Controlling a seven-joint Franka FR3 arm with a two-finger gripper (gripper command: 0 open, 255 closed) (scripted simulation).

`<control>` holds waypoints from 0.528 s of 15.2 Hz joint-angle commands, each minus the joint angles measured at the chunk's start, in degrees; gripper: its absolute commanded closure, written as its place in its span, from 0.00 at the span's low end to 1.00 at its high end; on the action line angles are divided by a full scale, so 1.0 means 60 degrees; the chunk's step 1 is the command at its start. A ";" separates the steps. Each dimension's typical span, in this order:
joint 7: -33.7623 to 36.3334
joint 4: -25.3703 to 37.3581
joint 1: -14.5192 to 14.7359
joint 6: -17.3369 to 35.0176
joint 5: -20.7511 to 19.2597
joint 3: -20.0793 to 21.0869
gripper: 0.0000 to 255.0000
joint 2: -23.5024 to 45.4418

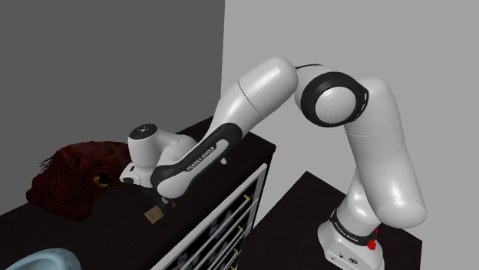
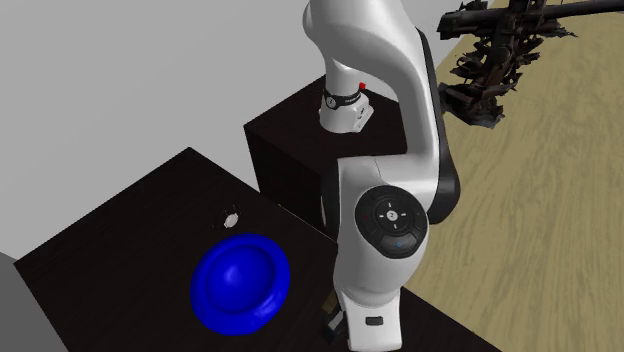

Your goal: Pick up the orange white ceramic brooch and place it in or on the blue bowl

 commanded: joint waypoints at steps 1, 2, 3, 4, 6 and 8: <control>0.0018 -0.0016 0.0014 0.0071 -0.0020 -0.0013 0.00 0.0052; 0.0018 -0.0015 0.0014 0.0071 -0.0020 -0.0013 0.00 0.0052; 0.0018 -0.0015 0.0014 0.0071 -0.0020 -0.0013 0.00 0.0052; 0.0018 -0.0015 0.0014 0.0071 -0.0020 -0.0013 0.00 0.0052; 0.0018 -0.0015 0.0014 0.0071 -0.0020 -0.0013 0.00 0.0052; 0.0018 -0.0015 0.0013 0.0070 -0.0019 -0.0013 1.00 0.0051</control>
